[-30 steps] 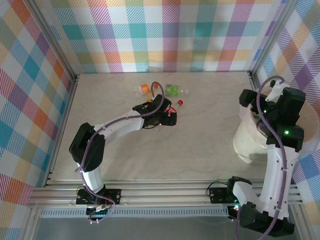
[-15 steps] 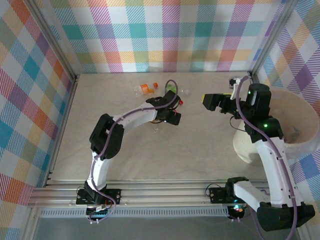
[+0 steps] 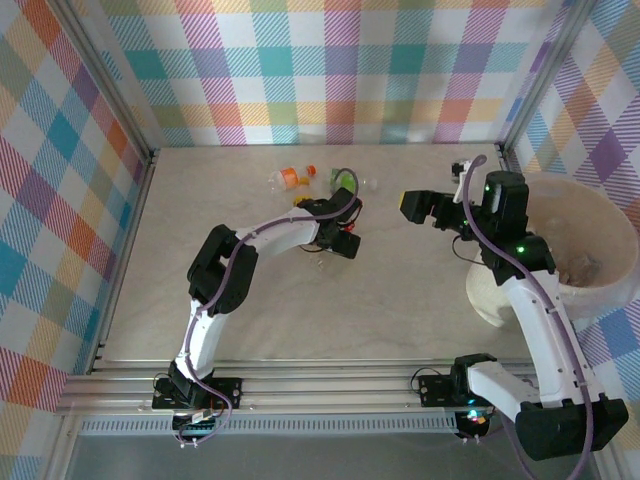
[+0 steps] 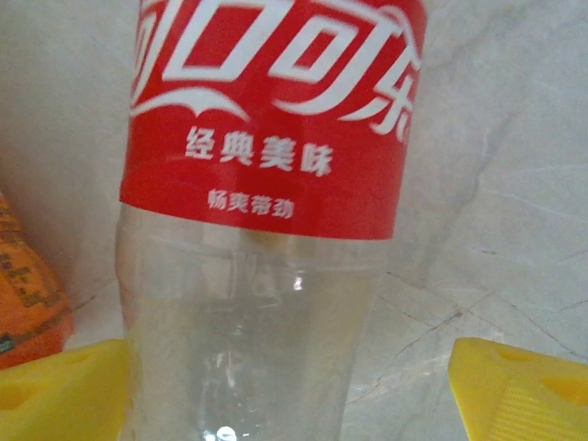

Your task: Put the plastic bottles in the bin

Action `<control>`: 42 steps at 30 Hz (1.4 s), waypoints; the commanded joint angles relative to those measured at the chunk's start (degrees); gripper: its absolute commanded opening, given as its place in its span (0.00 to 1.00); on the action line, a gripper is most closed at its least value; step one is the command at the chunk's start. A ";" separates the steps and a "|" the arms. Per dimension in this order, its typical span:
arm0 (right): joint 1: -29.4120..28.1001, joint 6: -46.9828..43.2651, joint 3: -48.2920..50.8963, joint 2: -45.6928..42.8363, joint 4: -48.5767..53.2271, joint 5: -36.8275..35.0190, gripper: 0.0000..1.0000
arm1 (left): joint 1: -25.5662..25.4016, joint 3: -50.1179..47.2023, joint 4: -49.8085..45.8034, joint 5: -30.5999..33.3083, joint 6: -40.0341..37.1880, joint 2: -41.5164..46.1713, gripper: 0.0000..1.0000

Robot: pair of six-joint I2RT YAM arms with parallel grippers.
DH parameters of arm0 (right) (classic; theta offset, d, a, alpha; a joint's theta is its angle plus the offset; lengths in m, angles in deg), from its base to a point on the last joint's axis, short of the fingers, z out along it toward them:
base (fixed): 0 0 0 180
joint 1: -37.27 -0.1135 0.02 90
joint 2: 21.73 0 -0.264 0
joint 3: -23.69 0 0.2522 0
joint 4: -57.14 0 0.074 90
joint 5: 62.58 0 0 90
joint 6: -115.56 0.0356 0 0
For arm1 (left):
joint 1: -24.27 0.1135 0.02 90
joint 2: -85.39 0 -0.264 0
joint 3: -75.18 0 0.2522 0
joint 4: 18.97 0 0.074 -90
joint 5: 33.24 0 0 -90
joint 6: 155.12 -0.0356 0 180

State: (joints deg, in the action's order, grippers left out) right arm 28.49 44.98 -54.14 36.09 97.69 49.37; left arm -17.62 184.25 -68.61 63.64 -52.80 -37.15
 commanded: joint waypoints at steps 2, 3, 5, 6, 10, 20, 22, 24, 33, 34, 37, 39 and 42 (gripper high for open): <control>-0.50 3.00 1.14 -0.39 -2.87 -3.12 1.00 | -0.45 -1.88 0.02 -0.61 0.77 -1.94 0.85; -0.50 3.48 1.23 -0.34 -2.85 -3.76 1.00 | -0.70 -2.10 0.07 -0.23 0.95 -2.19 0.84; -0.47 4.07 1.14 -0.04 -2.80 -3.87 1.00 | -1.11 -2.89 0.76 0.69 1.39 -2.52 0.82; -0.51 4.17 1.23 0.16 -3.03 -3.62 1.00 | -1.33 -3.48 1.51 0.86 1.50 -2.37 0.80; -0.45 5.15 1.23 0.56 -3.35 -3.41 1.00 | -2.73 -5.16 3.61 2.84 1.39 -1.80 0.75; -0.45 8.64 2.94 -1.43 -7.46 -2.06 1.00 | -3.68 -8.97 7.81 1.84 1.30 2.34 0.53; -0.45 8.30 3.96 -2.33 -9.36 -0.76 1.00 | -3.83 -10.71 10.29 0.80 1.37 4.78 0.51; -0.46 7.83 6.43 -3.85 -14.13 1.78 1.00 | -4.08 -12.34 12.64 -0.26 1.43 7.34 0.50; -0.54 8.51 5.01 -1.05 -11.43 1.65 1.00 | -4.26 -22.38 27.25 -6.61 2.37 20.89 0.49; -0.55 8.98 5.06 -0.41 -11.73 2.33 1.00 | -4.26 -23.36 28.43 -7.01 2.34 22.20 0.49; -0.76 10.49 4.04 2.19 -12.34 4.80 1.00 | -4.29 -27.01 32.77 -9.21 2.36 26.93 0.49; -1.44 10.81 2.97 4.42 -12.28 7.63 1.00 | -4.25 -29.41 35.56 -11.35 2.18 30.40 0.49; -3.24 10.31 1.36 7.35 -13.31 12.02 1.00 | -4.17 -31.86 38.63 -15.47 2.01 34.66 0.49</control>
State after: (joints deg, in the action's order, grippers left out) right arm 26.77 54.86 -49.82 42.12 86.71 55.21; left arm -21.36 154.28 -36.48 53.58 -51.01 -6.79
